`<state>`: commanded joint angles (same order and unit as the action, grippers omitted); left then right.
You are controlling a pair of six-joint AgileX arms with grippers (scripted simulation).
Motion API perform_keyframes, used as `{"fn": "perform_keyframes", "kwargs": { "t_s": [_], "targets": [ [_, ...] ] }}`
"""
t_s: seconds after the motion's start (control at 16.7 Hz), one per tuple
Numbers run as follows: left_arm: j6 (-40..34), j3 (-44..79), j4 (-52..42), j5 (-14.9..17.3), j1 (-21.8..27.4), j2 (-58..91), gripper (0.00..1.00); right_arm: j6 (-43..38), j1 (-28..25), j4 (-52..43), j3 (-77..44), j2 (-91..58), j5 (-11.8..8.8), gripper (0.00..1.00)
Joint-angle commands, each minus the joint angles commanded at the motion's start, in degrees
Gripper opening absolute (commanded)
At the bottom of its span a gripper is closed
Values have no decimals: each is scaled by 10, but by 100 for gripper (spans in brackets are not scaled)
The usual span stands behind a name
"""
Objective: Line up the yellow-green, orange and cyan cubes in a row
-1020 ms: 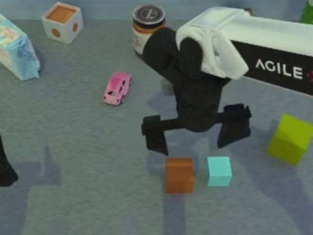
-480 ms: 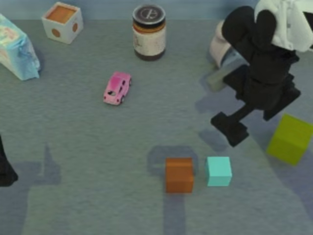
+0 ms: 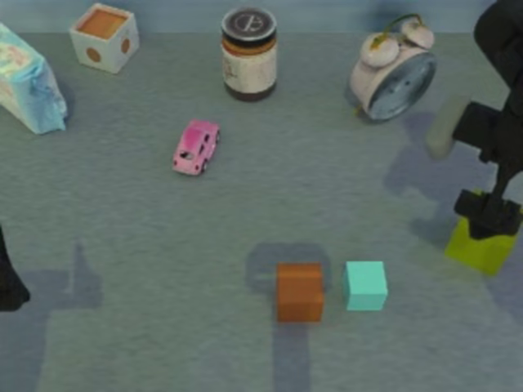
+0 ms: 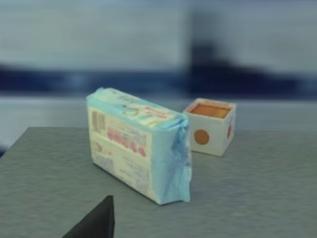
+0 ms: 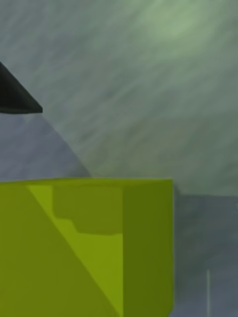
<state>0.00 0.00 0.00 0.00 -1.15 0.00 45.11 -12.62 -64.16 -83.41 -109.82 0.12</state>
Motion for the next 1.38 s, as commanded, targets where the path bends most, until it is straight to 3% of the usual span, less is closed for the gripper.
{"fn": "perform_keyframes", "kwargs": {
  "t_s": [0.54,1.02,1.32,1.38],
  "targets": [
    [0,0,0,0,0,0,100,24,11,13,10,2,-1,100],
    [0,0,0,0,0,0,100,24,12,179,111,-60,0,100],
    [0,0,0,0,0,0,100,24,12,193,121,-66,0,100],
    [0,0,0,0,0,0,100,24,12,193,121,-66,0,92]
  ]
}}
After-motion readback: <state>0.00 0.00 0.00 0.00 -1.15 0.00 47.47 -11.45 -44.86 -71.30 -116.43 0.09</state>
